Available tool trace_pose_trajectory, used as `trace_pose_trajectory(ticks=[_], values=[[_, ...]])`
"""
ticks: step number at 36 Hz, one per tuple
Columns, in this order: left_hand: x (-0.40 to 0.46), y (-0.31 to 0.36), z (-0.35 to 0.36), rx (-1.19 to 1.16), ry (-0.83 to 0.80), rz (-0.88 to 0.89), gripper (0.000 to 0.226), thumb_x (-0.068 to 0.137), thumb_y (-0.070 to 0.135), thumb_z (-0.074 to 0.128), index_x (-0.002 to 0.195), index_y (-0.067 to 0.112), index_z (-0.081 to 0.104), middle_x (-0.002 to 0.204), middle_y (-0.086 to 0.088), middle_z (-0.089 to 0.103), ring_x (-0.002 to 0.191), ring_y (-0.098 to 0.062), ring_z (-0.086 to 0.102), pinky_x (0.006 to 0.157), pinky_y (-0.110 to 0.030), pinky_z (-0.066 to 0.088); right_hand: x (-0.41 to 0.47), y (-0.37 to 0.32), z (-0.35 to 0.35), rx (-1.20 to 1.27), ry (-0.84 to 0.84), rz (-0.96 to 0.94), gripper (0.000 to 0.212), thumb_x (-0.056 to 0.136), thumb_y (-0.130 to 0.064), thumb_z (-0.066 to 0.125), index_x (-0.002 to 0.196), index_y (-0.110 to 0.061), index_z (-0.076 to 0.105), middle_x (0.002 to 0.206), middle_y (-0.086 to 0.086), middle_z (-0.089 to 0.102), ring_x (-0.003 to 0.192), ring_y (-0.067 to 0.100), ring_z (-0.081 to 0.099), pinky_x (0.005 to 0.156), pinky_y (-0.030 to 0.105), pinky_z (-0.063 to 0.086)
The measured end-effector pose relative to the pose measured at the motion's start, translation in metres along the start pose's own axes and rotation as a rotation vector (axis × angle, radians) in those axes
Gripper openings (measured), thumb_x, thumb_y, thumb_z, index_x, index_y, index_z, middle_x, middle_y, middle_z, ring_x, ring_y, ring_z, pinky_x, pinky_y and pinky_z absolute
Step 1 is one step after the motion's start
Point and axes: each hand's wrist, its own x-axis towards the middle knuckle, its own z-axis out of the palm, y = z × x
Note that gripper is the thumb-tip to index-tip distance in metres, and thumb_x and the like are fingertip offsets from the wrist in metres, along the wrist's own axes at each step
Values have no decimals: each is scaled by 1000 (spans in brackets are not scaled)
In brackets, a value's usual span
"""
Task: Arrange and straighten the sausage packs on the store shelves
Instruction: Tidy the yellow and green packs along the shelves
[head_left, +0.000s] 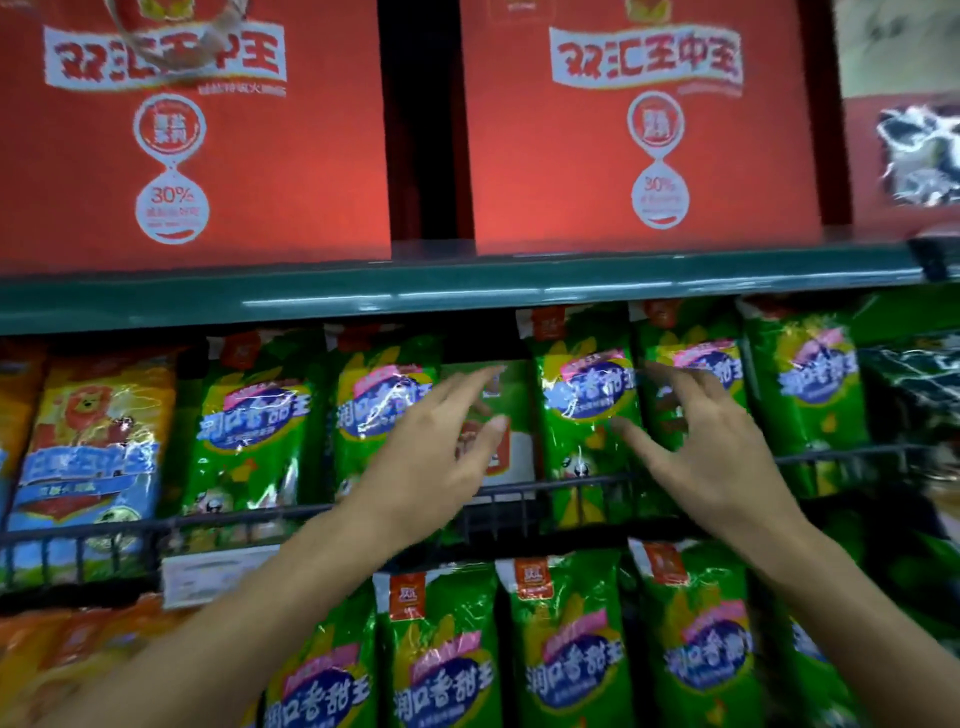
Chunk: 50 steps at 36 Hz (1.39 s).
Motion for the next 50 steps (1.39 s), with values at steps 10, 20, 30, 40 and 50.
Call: trace_pose_trajectory(ticks=[10,20,30,40,50], values=[[52,18,39,-59,-247,-339,73,106,38,50,163,24,6,156,-10,43,122,-30,61,94,-32,50,10,3,-11,-266,-170,12,45,94,-59,56,90,-16,68,63,-3,59,61,25,59,67,43,57],[57,22,34,-248,-123,-425,70,99,28,65,156,26,24,127,-7,58,111,-23,63,105,-40,49,5,3,-4,-145,-81,-54,38,92,-45,67,100,-9,76,97,10,74,80,32,66,72,40,54],[46,8,-5,-176,-114,-485,76,102,24,61,161,19,12,125,-1,49,98,-31,71,93,-48,58,1,-18,29,235,-89,16,57,89,-51,69,140,-28,60,99,-7,77,95,12,72,88,40,58],[32,-1,-9,140,-137,-316,65,100,15,61,153,2,25,143,-23,48,120,-32,59,98,-50,53,0,-15,38,319,-66,47,63,72,-74,66,129,-47,63,93,-20,76,89,1,72,82,42,61],[-11,-32,-17,374,-169,127,61,106,29,49,161,32,22,169,10,16,156,-11,5,122,-17,-5,5,-18,38,290,-63,60,52,78,-60,73,126,-42,67,91,-20,75,84,-2,71,83,38,60]])
